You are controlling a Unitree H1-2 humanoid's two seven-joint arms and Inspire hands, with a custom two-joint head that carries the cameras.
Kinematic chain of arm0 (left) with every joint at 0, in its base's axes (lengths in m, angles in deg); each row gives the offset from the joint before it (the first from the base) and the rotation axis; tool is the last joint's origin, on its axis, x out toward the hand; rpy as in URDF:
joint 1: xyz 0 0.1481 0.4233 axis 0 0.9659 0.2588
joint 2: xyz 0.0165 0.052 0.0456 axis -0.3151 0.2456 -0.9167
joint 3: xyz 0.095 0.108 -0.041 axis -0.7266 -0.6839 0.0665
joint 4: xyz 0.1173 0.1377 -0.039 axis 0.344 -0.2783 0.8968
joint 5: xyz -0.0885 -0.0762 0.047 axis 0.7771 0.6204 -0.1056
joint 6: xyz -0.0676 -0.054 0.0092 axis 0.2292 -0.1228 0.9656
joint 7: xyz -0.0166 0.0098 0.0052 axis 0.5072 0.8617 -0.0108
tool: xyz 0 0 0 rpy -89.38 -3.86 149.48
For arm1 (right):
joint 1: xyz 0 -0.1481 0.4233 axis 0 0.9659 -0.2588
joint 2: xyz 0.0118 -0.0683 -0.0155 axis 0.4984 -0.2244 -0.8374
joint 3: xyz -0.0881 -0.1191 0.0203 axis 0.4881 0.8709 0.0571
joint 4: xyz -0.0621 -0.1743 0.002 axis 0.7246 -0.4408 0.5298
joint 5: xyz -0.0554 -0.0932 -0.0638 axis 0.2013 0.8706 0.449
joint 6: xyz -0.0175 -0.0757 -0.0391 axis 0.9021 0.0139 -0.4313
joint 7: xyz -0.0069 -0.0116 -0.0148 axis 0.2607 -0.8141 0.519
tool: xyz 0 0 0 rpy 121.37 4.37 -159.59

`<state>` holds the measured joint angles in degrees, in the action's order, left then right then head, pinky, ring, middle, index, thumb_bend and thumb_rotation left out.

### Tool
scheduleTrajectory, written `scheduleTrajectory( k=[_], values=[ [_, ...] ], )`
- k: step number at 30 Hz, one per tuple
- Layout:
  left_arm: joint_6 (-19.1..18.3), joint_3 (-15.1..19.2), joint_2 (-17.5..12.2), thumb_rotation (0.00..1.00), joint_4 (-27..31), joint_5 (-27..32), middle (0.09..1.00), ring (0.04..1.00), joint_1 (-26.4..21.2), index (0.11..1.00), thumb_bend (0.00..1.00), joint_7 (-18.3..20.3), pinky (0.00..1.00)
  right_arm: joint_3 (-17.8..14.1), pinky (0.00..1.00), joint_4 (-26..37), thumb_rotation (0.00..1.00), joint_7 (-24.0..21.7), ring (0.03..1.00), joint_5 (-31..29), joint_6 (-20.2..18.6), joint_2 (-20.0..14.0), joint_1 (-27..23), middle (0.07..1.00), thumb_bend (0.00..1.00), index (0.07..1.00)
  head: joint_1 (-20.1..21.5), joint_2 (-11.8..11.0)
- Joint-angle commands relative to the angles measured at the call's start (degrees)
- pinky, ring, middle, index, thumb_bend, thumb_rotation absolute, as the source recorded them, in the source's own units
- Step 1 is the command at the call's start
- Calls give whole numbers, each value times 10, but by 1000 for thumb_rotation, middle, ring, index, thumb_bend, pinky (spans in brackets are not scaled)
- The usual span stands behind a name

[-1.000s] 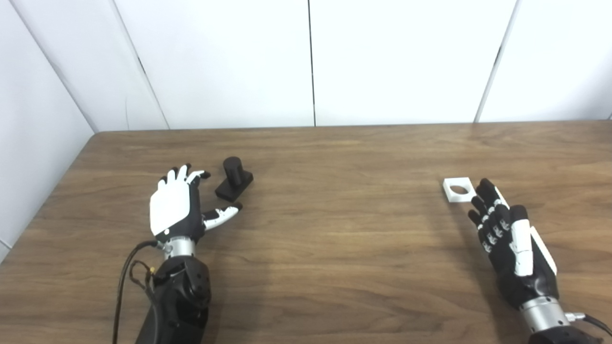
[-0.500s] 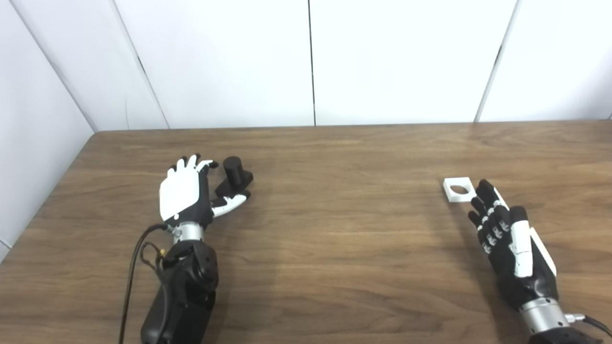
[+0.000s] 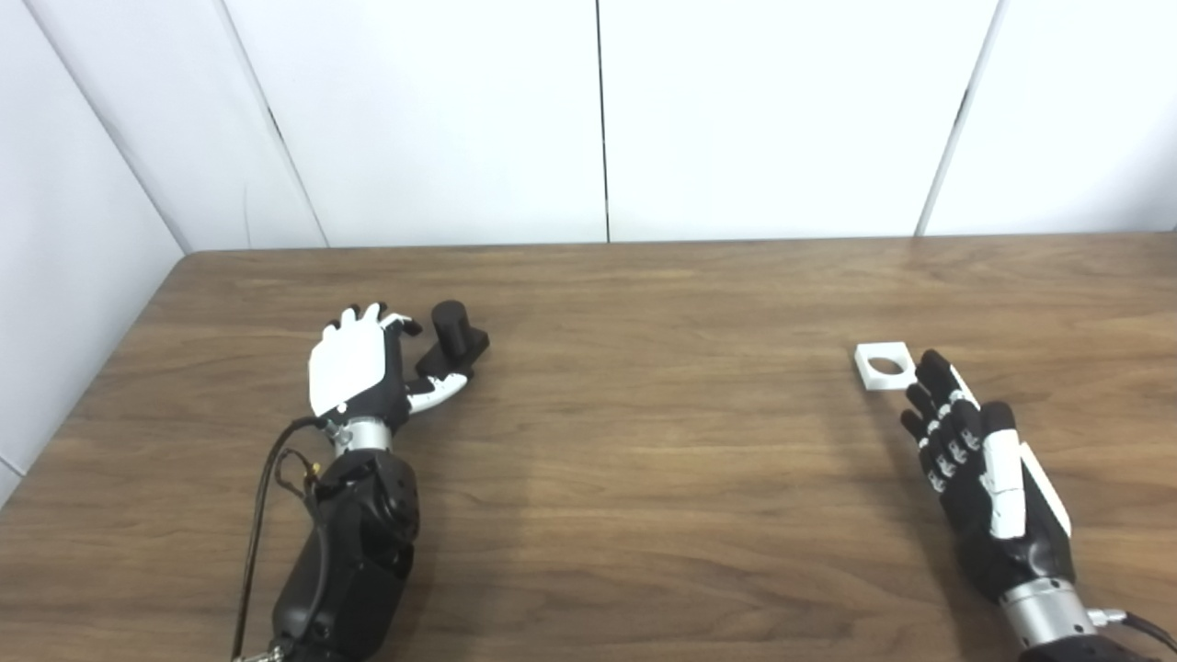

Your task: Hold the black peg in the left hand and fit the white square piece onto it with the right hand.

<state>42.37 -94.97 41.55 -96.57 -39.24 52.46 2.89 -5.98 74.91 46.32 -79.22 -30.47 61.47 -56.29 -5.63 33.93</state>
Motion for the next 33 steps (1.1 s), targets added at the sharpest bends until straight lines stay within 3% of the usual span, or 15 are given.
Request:
scheduleTrajectory(
  k=[1, 33],
  values=[
    [2, 0, -17, 450, -1, -3, 940, 1000, -35, 686, 680, -19, 1000, -3, 999, 10, 1000, -4, 999, -3, 27, 2, -7, 999, 683, 969, 0, 0],
    [-1, -16, -27, 366, -15, 18, 898, 1000, -36, 541, 709, -8, 1000, -14, 981, 17, 1000, -2, 1000, -2, 24, -6, -3, 997, 718, 970, -3, 7]
  ],
)
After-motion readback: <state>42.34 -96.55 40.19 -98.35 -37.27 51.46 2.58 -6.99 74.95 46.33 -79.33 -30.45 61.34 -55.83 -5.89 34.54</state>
